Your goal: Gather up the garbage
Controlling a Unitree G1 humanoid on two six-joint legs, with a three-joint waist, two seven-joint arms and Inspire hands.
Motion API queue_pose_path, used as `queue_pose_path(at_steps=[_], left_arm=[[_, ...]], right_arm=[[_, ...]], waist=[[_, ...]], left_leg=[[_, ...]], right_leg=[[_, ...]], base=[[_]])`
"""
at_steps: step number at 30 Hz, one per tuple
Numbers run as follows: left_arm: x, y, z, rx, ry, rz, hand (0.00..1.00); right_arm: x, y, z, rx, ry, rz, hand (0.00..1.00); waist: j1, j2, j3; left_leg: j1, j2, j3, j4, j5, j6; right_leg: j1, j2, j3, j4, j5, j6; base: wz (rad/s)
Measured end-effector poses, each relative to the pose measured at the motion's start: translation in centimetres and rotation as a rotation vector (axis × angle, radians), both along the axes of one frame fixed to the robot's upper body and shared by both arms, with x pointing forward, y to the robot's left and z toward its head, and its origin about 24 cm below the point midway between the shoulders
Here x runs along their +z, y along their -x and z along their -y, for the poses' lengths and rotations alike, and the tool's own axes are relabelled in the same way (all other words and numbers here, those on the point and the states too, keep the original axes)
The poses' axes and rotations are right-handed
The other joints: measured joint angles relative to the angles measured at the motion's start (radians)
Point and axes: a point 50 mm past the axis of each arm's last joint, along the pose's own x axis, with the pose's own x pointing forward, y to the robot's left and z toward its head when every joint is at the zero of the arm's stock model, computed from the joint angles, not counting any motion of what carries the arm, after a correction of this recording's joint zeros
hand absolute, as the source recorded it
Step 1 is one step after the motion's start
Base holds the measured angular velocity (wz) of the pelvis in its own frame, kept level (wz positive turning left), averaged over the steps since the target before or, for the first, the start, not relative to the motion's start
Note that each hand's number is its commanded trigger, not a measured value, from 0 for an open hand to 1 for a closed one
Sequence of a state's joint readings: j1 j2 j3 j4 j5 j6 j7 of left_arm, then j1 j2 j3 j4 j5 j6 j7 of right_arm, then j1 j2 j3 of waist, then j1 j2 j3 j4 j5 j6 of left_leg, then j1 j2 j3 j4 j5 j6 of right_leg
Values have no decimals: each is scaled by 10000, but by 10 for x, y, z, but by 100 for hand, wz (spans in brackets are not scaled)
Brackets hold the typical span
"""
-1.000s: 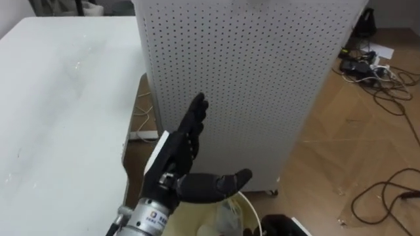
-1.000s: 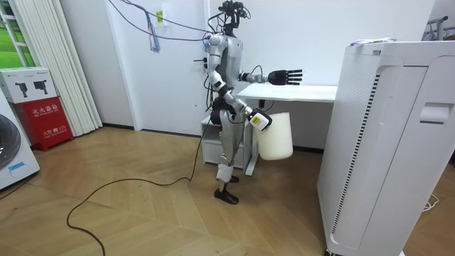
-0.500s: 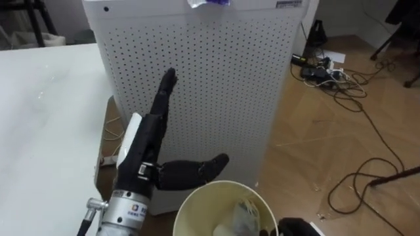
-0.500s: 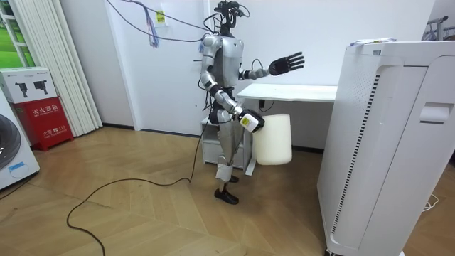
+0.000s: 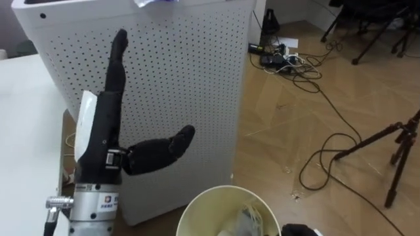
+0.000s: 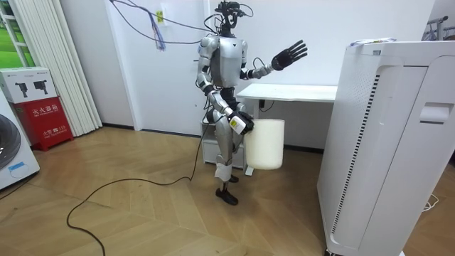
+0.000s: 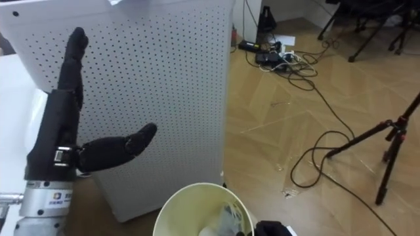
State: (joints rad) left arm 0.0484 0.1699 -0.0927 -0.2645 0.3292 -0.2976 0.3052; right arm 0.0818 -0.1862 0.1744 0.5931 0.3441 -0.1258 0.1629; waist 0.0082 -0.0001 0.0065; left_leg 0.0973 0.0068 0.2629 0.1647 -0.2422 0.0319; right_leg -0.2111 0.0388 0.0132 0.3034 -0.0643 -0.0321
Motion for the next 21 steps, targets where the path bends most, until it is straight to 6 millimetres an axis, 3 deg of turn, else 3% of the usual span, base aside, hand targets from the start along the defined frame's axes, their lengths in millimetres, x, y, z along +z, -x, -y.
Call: queue_pose_path(at_steps=[5,7,9,11,12,13,14,15,17,18,19,20,21], left_arm=[[10,4,-3,530,-583,902,0],[13,6,-4,869,-935,1321,0],[15,7,-5,1045,-1096,1613,0],[16,8,-8,1205,-1004,1715,0],[15,8,-10,1336,-974,1720,0],[14,9,-10,1349,-935,1709,0],[13,9,-10,1327,-898,1695,0],[14,9,-9,1276,-863,1800,0],[15,11,-9,1255,-778,2086,0],[16,11,-9,1297,-706,2236,0],[16,12,-9,1308,-679,2283,0],[16,13,-10,1308,-681,2326,0],[15,14,-11,1378,-790,2319,0]], right_arm=[[0,0,-1,99,-144,12,100],[0,0,-1,239,-157,11,100],[-1,3,-1,349,-215,-51,100],[-3,7,-2,379,-295,-175,100],[-5,11,1,384,-228,-272,100],[-5,13,5,349,-104,-354,100],[-6,15,5,320,-76,-419,100],[-7,16,8,261,-3,-503,100],[-10,20,13,113,199,-699,100],[-12,23,14,11,253,-806,100],[-13,24,15,-26,273,-868,100],[-14,26,16,-62,287,-967,100],[-15,28,16,-70,305,-1033,100]], waist=[[20,-46,30],[49,-52,40],[193,-54,47],[238,-139,82],[290,-142,133],[395,-132,233],[483,-117,233],[508,-54,200],[564,-59,214],[602,-57,209],[630,-48,200],[752,-78,179],[785,-38,40]], left_leg=[[15,162,-18,81,-87,-72],[2,233,38,366,-259,-143],[-36,451,283,1061,-625,-321],[-451,711,365,2472,-796,-491],[-1066,956,260,4113,-713,-540],[-1800,1091,-289,5710,-470,-546],[-2100,1003,-636,6003,-514,-498],[-2667,879,-968,5837,-593,-371],[-3464,691,-1286,4761,-460,-521],[-3754,484,-1643,3577,-66,-683],[-3854,447,-1880,2884,230,-694],[-3996,341,-2256,1878,930,-677],[-3972,270,-2419,1464,1567,-674]], right_leg=[[6,44,-222,110,-26,-119],[-5,62,-414,273,-151,-223],[0,196,-507,629,-570,-394],[38,228,-501,885,-910,-437],[245,279,-187,963,-1033,-475],[493,369,53,1015,-1133,-550],[597,395,173,1008,-1167,-568],[754,408,269,930,-1211,-587],[943,387,439,929,-1360,-574],[1052,371,478,955,-1474,-574],[1071,361,468,981,-1552,-579],[1098,350,564,1183,-1772,-555],[1074,327,605,1393,-2017,-477]], base=[[-1],[-12],[-23],[-12],[-17],[-26],[-28],[-23],[-25],[-26],[-39],[-43],[-35]])
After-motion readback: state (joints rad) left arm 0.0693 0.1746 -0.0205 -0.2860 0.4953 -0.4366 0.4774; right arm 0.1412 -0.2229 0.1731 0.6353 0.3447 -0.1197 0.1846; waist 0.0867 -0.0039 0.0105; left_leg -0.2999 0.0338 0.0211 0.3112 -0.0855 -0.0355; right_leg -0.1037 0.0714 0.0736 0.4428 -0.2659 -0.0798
